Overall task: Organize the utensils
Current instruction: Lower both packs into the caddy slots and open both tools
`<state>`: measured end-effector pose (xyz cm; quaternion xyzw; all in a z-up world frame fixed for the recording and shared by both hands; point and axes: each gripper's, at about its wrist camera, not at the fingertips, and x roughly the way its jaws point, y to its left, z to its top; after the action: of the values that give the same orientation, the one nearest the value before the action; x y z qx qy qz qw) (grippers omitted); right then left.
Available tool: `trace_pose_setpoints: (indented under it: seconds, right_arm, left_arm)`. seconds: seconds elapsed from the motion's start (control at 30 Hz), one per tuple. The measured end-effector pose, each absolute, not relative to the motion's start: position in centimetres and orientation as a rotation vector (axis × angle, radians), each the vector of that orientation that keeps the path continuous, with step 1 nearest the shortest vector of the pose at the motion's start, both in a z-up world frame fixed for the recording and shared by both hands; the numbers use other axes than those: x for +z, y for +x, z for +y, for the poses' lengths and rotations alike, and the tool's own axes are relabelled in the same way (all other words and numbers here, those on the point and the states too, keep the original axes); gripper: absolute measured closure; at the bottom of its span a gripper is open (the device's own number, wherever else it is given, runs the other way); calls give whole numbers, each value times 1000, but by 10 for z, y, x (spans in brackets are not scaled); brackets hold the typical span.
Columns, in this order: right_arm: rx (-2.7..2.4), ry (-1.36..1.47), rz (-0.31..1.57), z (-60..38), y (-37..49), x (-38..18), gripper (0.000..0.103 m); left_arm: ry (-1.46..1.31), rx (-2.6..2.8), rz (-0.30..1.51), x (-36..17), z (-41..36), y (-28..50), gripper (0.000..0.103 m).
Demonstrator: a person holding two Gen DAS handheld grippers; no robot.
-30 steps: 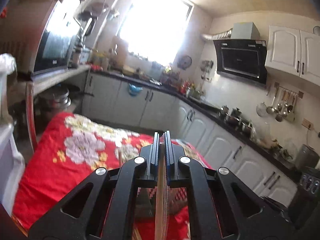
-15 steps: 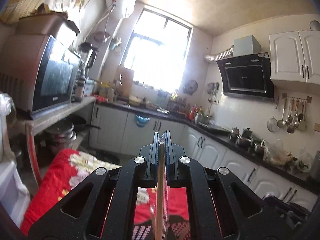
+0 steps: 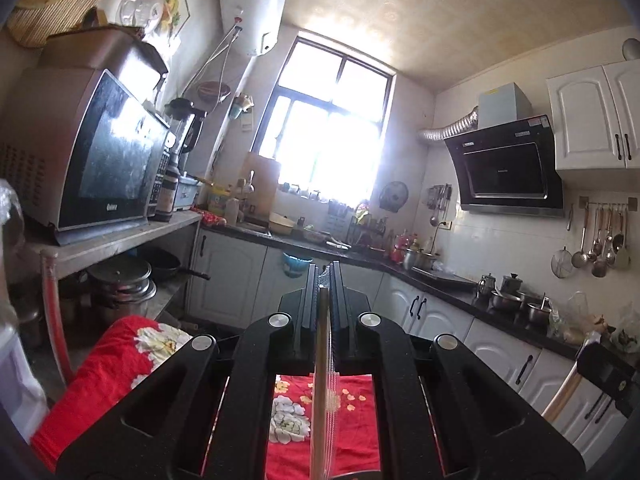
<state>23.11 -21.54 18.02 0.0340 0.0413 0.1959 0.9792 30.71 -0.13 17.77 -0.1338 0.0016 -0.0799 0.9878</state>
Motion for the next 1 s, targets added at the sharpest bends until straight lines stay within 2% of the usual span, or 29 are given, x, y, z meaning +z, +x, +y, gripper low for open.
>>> trace_pose_setpoints:
  seconds: [0.63, 1.0]
  right_arm:
    - [348, 71, 105, -217, 260, 126, 97]
    - [330, 92, 128, -219, 264, 112, 97]
  left_arm:
    - [-215, -197, -1, 131, -13, 315, 100]
    - [-286, -248, 99, 106, 0, 315, 100]
